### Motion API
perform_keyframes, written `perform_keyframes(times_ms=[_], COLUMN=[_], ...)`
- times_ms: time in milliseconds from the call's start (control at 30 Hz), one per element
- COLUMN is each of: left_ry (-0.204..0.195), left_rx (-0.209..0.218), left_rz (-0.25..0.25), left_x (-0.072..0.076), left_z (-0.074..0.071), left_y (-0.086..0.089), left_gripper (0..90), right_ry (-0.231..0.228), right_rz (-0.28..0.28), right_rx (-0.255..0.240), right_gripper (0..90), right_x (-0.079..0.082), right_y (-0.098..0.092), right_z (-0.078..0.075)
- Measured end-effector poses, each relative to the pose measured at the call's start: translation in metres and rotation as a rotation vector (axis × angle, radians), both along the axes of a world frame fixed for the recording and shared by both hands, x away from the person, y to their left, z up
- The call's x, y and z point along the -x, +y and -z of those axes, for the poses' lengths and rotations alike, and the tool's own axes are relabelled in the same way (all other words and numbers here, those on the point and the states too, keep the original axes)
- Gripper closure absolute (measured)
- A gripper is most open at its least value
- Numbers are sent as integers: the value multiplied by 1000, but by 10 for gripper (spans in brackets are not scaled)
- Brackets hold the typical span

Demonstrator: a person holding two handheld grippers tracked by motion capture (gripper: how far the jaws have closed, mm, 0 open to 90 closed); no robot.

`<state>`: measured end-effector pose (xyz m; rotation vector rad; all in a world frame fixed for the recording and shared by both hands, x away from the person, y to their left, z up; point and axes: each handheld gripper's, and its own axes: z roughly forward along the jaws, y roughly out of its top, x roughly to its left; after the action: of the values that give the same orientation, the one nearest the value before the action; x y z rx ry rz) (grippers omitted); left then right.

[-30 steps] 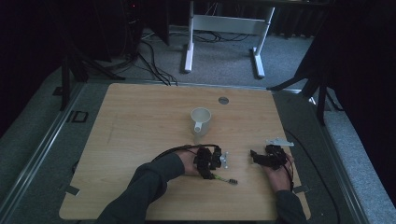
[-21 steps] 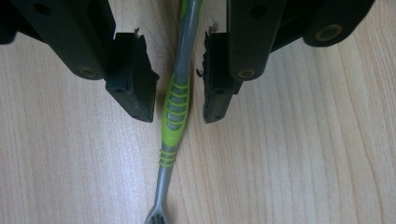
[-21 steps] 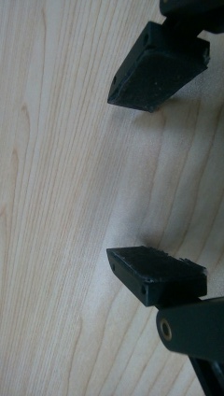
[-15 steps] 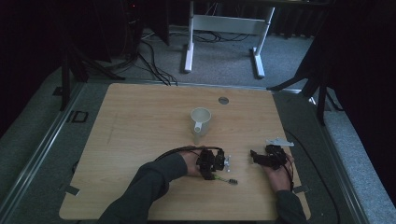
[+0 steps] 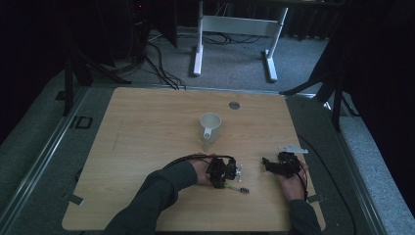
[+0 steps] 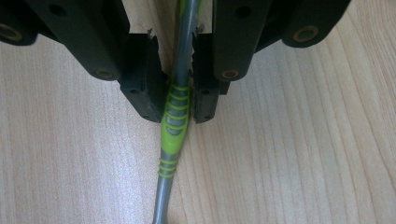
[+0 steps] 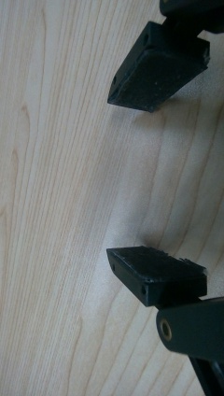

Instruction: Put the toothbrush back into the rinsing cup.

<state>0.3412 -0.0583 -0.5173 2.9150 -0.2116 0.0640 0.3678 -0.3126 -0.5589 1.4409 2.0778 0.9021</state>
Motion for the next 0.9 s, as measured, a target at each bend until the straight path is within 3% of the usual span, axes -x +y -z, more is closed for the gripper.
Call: perform_keyframes(times_ms=[400,633,867,900], left_ry=[54,61,51,31], left_rx=[-15,-16,26,48], left_rz=[9,9,-15,-37], left_x=[1,1,-2,-6], left_z=[0,-1,-10,-16], left_y=[-3,-2,3,7], left_gripper=[794,796,796,796], right_ry=[-1,0,0,0], right_rz=[0,0,-1,-1], right_rx=[1,0,0,1], right_gripper=[217,217,217,217], right_x=[0,0,0,0], right_y=[0,0,0,0], right_z=[0,0,0,0])
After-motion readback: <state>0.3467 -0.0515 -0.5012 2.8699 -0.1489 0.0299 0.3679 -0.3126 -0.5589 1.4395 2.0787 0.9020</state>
